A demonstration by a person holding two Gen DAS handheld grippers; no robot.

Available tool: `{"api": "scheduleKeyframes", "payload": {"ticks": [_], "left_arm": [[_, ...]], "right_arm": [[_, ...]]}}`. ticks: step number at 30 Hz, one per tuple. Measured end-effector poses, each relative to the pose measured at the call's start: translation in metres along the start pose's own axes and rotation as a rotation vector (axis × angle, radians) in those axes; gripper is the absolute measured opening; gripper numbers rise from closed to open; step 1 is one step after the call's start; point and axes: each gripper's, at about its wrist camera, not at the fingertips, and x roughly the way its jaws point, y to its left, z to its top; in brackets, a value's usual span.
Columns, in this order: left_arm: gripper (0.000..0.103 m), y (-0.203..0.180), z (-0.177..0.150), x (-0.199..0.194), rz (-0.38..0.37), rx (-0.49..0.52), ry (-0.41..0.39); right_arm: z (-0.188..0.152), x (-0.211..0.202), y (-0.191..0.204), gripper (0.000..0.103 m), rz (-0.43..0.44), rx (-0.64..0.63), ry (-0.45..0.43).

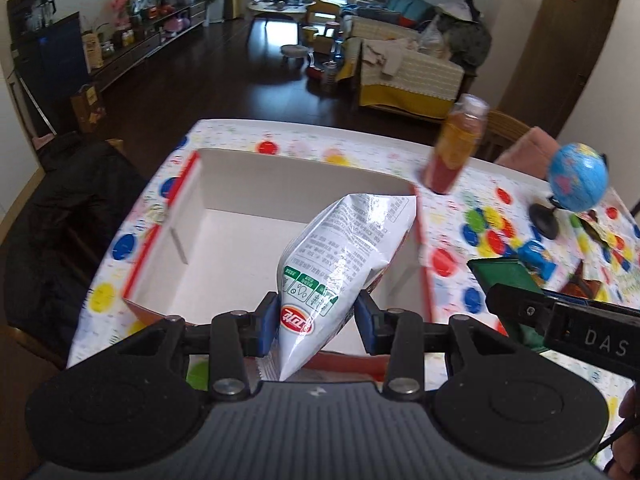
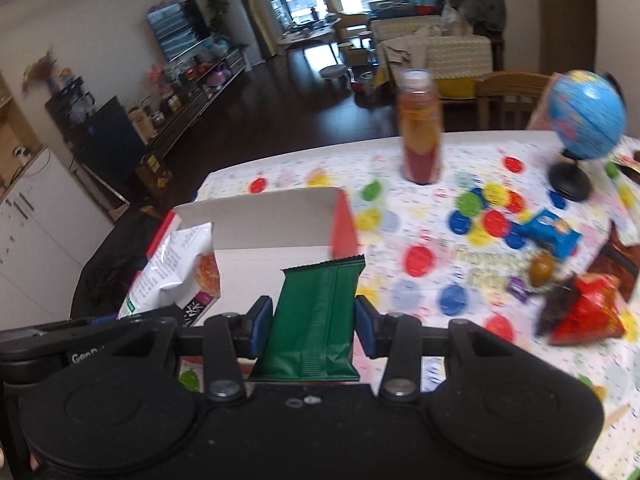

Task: Organize snacks
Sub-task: 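Carry both snacks over the red box and open both tools to drop them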

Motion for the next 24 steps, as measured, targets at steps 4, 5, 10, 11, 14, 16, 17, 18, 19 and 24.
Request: {"api": "scheduleKeyframes", "payload": {"ticks": [4,5,10,11,14,16,17,18,19,24], "left_arm": [[0.039,0.032,0.012,0.015,0.021,-0.014,0.023],[0.04,0.04,0.015,0.02,0.029,-0.018,0.029],[0.04,0.073,0.026,0.044,0.059,-0.027,0.067],[0.039,0.078,0.027,0.049,0.065,-0.025,0.07],[0.04,0.088,0.032,0.065,0.079,-0.014,0.091],[0.04,0.093,0.035,0.077,0.083,-0.002,0.11],[0.039,0.094,0.036,0.082,0.08,0.003,0.118],[0.039,0.095,0.036,0.086,0.084,0.01,0.127],[0.039,0.094,0.035,0.09,0.088,0.023,0.133],[0.039,0.087,0.029,0.105,0.082,0.084,0.162]], "right_arm": [[0.004,0.025,0.031,0.042,-0.001,-0.045,0.016],[0.005,0.032,0.039,0.042,-0.007,-0.06,0.021],[0.007,0.061,0.06,0.042,-0.033,-0.088,0.043],[0.007,0.067,0.063,0.042,-0.036,-0.091,0.05],[0.005,0.085,0.068,0.042,-0.051,-0.088,0.071],[0.002,0.097,0.07,0.042,-0.054,-0.086,0.088],[0.001,0.102,0.071,0.042,-0.06,-0.086,0.094],[-0.001,0.106,0.072,0.042,-0.065,-0.086,0.102],[-0.003,0.111,0.072,0.042,-0.067,-0.085,0.112],[-0.013,0.129,0.072,0.043,-0.083,-0.074,0.159]]}}
